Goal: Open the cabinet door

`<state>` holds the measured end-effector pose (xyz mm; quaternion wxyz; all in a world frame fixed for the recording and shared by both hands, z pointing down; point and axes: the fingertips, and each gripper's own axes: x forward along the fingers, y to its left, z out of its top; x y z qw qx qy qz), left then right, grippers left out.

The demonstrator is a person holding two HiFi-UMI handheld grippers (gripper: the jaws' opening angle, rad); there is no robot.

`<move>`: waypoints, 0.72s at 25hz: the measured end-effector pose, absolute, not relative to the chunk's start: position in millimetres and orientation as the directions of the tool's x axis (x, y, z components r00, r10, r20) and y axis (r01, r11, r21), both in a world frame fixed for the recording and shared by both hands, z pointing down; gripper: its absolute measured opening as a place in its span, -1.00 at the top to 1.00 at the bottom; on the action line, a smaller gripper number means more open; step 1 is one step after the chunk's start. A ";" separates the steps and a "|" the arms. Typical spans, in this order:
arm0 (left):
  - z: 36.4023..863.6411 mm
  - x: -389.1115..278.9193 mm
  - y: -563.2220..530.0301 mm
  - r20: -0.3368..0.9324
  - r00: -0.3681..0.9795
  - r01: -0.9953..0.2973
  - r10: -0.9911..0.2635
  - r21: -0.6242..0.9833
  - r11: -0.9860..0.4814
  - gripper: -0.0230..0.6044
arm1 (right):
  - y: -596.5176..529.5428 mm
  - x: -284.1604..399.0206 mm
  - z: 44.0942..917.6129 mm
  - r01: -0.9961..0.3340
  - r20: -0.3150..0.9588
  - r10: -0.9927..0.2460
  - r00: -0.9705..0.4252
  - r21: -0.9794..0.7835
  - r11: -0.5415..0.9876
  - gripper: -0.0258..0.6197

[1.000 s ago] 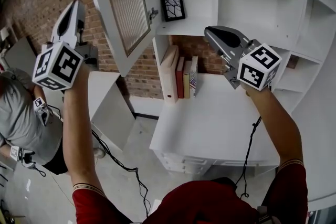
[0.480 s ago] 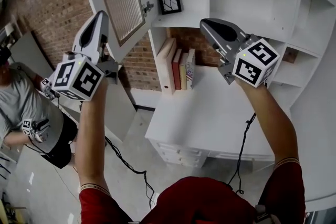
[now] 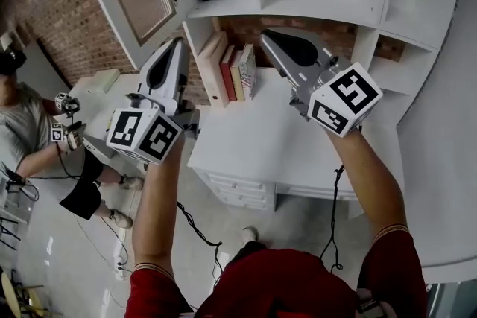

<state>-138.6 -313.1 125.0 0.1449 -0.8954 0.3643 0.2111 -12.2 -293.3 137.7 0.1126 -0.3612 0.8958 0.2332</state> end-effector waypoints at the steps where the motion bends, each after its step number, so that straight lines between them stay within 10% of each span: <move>1: 131.4 -129.8 -302.9 -0.476 0.650 -0.709 -0.592 -0.101 -0.698 0.91 | -283.7 -9.7 141.9 -0.699 -0.371 -0.594 -0.714 0.336 0.631 0.88; 18: 201.4 -88.9 -212.5 -0.394 0.728 -0.655 -0.561 -0.158 -0.739 0.91 | -199.1 -4.4 206.8 -0.776 -0.412 -0.663 -0.625 0.237 0.585 0.88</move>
